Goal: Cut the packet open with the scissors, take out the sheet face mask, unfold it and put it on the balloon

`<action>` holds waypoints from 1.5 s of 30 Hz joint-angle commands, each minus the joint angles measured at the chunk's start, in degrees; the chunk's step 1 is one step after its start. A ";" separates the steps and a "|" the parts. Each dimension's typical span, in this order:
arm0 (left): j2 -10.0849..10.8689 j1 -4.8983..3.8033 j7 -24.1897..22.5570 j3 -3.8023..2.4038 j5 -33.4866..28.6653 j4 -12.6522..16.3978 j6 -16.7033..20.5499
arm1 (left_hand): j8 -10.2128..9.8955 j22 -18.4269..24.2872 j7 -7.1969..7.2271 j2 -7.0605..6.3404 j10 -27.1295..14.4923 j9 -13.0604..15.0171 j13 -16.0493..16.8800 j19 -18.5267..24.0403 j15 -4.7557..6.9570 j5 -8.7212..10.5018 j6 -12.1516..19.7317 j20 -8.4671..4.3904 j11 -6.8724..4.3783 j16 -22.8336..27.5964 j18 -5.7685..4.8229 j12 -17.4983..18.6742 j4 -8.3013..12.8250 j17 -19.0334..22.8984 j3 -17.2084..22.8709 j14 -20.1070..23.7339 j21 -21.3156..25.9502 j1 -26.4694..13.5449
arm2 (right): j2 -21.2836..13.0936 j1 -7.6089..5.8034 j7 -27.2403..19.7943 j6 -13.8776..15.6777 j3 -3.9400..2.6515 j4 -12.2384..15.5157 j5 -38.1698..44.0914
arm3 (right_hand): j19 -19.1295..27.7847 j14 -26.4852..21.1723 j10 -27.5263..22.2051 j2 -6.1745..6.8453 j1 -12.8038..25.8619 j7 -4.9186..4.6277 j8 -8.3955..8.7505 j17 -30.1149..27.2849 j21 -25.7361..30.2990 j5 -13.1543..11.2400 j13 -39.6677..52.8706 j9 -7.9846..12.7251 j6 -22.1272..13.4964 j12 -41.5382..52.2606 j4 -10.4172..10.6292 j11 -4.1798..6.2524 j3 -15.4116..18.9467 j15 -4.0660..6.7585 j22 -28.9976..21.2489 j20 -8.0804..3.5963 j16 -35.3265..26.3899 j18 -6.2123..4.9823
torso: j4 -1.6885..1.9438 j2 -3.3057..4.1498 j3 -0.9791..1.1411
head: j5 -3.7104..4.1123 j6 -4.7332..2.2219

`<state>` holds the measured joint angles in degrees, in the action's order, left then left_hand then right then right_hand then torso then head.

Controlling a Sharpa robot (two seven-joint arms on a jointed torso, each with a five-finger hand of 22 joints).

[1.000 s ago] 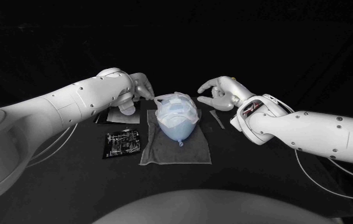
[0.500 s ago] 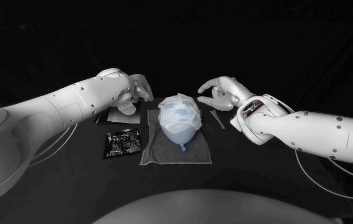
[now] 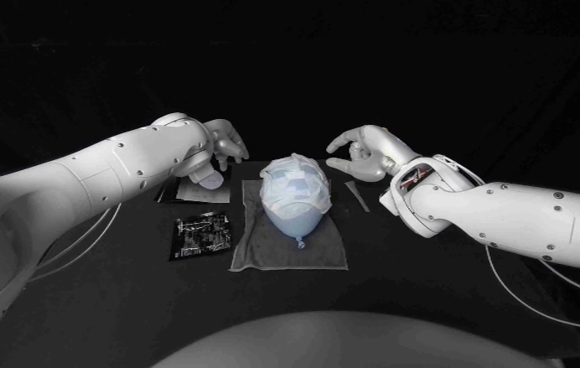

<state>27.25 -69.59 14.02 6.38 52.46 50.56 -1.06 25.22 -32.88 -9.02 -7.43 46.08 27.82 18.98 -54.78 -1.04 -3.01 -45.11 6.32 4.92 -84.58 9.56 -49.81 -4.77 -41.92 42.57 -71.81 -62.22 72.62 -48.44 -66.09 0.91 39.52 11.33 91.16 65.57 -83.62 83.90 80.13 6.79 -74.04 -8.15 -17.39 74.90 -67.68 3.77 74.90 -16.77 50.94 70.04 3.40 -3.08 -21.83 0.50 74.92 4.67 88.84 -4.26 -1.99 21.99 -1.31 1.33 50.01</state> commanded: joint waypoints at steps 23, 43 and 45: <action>21.23 9.19 -21.80 0.04 -31.19 32.24 24.66 | -2.08 6.46 1.29 -4.90 11.02 -1.56 -4.48 -3.09 0.85 0.20 -5.73 -0.43 -1.17 4.48 1.06 5.64 -5.73 6.13 -16.06 1.59 8.20 1.04 | -2.93 5.36 4.27 -2.38 0.00 1.83 -22.63 | -2.22 6.10 2.99 0.03 1.66 0.34 1.18 15.10 -4.06 -0.82 3.02 1.07 2.39 4.44 2.09 0.27 0.58 0.76 9.99 -0.23 1.16 0.71 | 0.12 0.02 0.00 | 0.79 -0.01; 19.51 16.82 -23.35 -0.34 -34.16 37.60 28.25 | -3.12 5.23 0.52 -5.33 9.54 -1.61 4.90 -5.26 0.80 0.22 -4.19 -0.79 -0.89 0.36 0.90 -7.65 -9.36 -8.91 -25.08 -4.53 6.51 4.71 | -1.33 8.22 5.40 -0.51 -0.01 0.33 -28.51 | -2.15 6.10 3.14 0.77 2.44 0.31 1.62 15.10 -3.63 -0.95 3.30 1.38 2.27 4.77 2.76 0.24 1.78 0.77 9.91 -0.29 1.16 0.63 | 0.09 0.09 0.11 | 2.08 -0.01; 19.37 16.87 -23.10 -0.35 -33.78 37.85 28.50 | -3.12 4.82 0.39 -5.38 9.30 -1.57 5.19 -5.41 0.72 0.23 -3.85 -0.73 -0.79 0.25 0.84 -8.00 -9.57 -9.43 -25.63 -4.68 6.25 4.93 | -0.94 8.29 5.23 -0.80 -0.01 0.05 -28.96 | -2.11 6.10 3.10 0.79 2.50 0.29 1.69 15.10 -3.47 -0.96 3.24 1.41 2.20 4.68 2.83 0.22 1.89 0.76 9.87 -0.29 1.16 0.60 | 0.08 0.09 0.14 | 2.07 -0.01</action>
<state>46.85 -52.76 -8.27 6.12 18.80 88.02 26.26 21.93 -27.96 -8.61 -12.73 55.68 26.17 24.10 -60.01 -0.31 -3.01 -49.21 5.33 4.10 -84.13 9.71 -57.63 -14.31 -51.22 17.23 -76.28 -55.82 77.00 -49.70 -57.87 6.22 38.91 11.35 91.39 38.47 -83.75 83.93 82.91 7.45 -72.14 -7.78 -15.88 74.91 -71.54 3.09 74.94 -15.44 52.81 74.65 6.26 -2.97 -20.40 0.93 74.90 4.51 89.70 -3.87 -1.95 22.06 -1.24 3.31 50.01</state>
